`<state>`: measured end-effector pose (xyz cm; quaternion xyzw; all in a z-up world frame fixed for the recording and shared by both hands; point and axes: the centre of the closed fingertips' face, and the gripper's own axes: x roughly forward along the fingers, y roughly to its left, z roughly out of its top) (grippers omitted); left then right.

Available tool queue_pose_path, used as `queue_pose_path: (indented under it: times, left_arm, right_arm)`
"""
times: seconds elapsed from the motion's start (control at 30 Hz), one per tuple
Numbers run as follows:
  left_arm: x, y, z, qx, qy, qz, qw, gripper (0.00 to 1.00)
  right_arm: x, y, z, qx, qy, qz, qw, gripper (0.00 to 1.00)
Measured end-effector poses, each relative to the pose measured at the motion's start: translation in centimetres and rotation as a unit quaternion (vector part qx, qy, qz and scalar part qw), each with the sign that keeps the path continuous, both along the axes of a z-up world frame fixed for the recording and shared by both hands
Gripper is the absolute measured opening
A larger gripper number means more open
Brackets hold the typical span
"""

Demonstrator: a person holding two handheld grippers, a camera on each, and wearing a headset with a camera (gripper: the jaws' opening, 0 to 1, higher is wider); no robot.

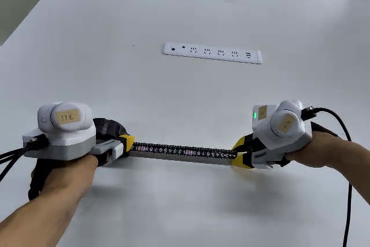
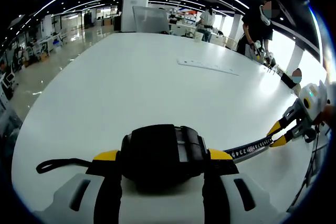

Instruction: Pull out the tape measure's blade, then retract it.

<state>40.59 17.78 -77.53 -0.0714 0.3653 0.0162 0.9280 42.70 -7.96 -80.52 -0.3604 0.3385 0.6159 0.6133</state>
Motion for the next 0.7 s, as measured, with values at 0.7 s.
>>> queue_pose_path:
  times: [0.7]
  left_arm:
    - [0.1, 0.1, 0.0, -0.003, 0.001, -0.001, 1.0000, 0.58]
  right_arm:
    - [-0.2, 2.1, 0.0, 0.011, 0.004, 0.003, 0.9999, 0.10]
